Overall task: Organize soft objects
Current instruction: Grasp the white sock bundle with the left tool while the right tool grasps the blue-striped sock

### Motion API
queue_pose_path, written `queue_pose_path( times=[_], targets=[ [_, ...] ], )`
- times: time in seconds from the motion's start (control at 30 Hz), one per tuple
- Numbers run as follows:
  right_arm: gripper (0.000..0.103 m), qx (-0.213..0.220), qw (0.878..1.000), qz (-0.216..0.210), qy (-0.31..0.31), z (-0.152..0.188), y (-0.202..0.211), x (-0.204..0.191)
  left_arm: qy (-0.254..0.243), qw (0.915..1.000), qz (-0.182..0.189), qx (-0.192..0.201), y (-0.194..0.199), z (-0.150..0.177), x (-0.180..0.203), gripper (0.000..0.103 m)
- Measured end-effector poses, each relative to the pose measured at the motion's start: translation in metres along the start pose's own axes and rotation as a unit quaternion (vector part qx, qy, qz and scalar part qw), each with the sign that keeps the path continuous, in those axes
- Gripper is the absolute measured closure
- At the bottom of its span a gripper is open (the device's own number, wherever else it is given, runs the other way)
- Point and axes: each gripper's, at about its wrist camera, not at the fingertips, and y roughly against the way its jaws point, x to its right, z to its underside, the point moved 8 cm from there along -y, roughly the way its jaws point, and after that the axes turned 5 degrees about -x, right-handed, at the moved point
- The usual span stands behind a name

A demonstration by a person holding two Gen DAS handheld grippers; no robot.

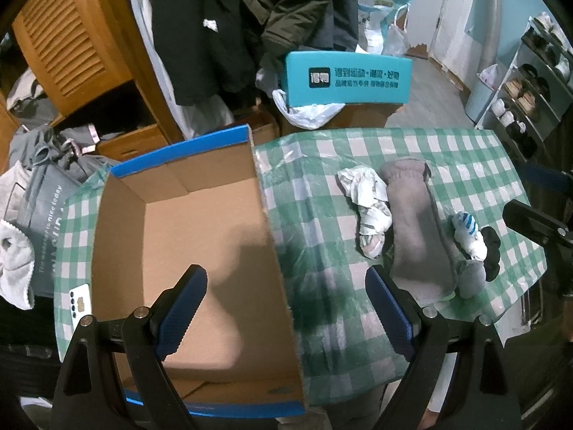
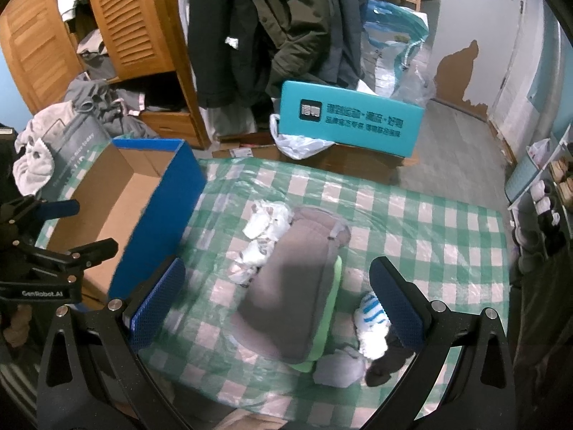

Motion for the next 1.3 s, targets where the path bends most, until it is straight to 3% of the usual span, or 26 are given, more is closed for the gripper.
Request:
queue_pose_path(
  times=[0.77,1.3],
  targets=[
    [0.001,-0.043,0.994,0.037,-0.096,0.028,-0.017,0.11,-0.026,0.997,0.033,-0.065,-0.05,-0.029,0.052,0.012],
    [0.001,-0.101,0.989,0.041,-0.096,0.046,-0.06,0.123,-0.038,0.9934,0.037,-0.102,-0.095,-0.039,0.078,0.012]
  ],
)
